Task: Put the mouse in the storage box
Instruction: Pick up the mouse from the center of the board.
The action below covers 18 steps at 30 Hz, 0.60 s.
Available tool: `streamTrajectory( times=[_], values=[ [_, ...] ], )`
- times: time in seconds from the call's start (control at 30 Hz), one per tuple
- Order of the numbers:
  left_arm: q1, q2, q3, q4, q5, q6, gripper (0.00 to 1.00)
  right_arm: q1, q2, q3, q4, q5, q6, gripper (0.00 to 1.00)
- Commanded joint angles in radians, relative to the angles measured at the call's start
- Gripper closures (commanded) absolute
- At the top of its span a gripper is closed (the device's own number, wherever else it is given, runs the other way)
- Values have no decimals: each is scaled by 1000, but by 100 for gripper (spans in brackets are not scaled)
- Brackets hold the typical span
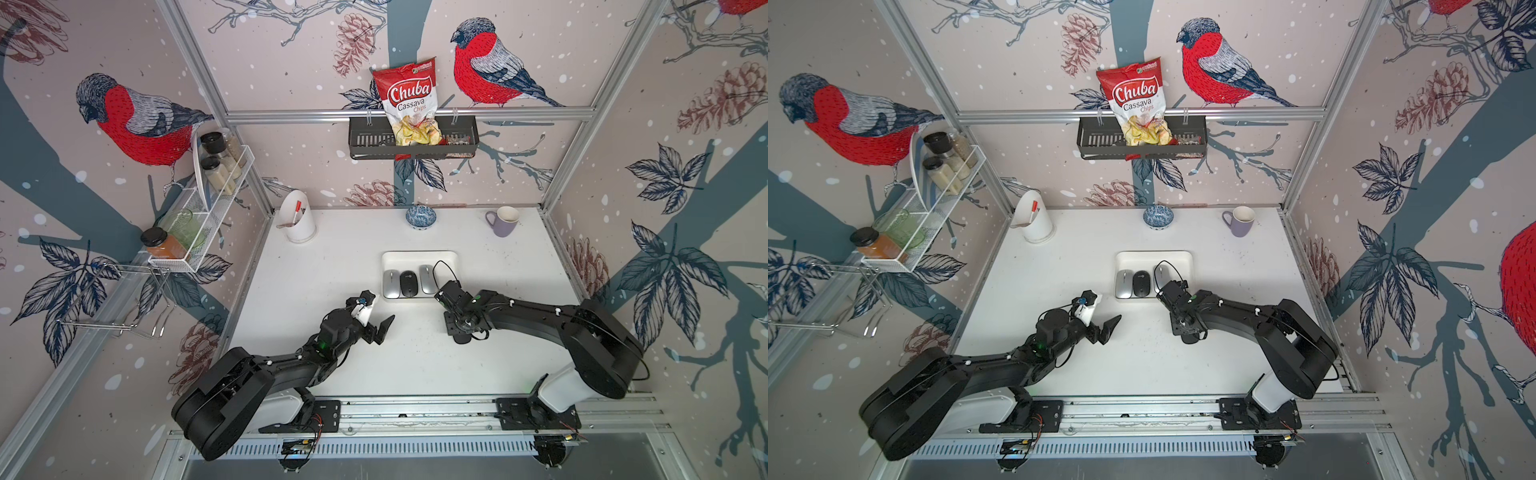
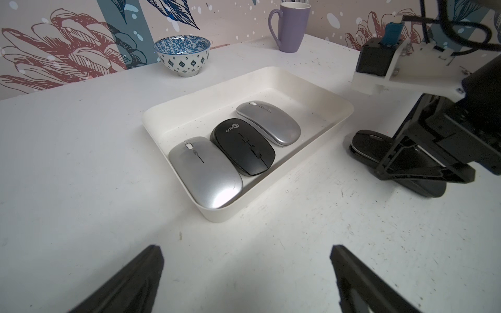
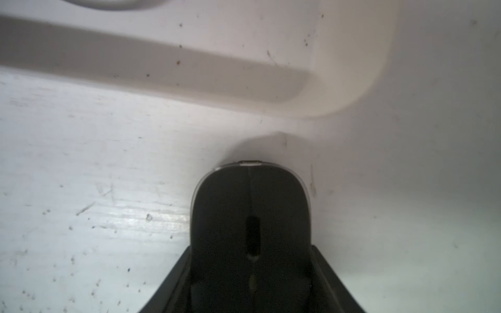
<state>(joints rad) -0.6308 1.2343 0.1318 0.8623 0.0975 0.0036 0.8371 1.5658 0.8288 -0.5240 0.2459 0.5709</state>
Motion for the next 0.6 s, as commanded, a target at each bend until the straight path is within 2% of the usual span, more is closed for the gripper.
streamTrajectory(
  times=[0.0,0.23,0.4,0.57],
  values=[
    [-3,-2,5,11,-7,-2,1,2,-9,24,-17,3,-18,47],
    [-3,0,6,16,-10,-5,1,29,-74,108,-2,-97,-86,47],
    [-3,2,8,15,-13,-6,1,-58,-71,198,45,-92,-96,46],
    [-3,1,8,14,-12,-6,1,-157,54,351,39,-25,-135,46]
  ],
)
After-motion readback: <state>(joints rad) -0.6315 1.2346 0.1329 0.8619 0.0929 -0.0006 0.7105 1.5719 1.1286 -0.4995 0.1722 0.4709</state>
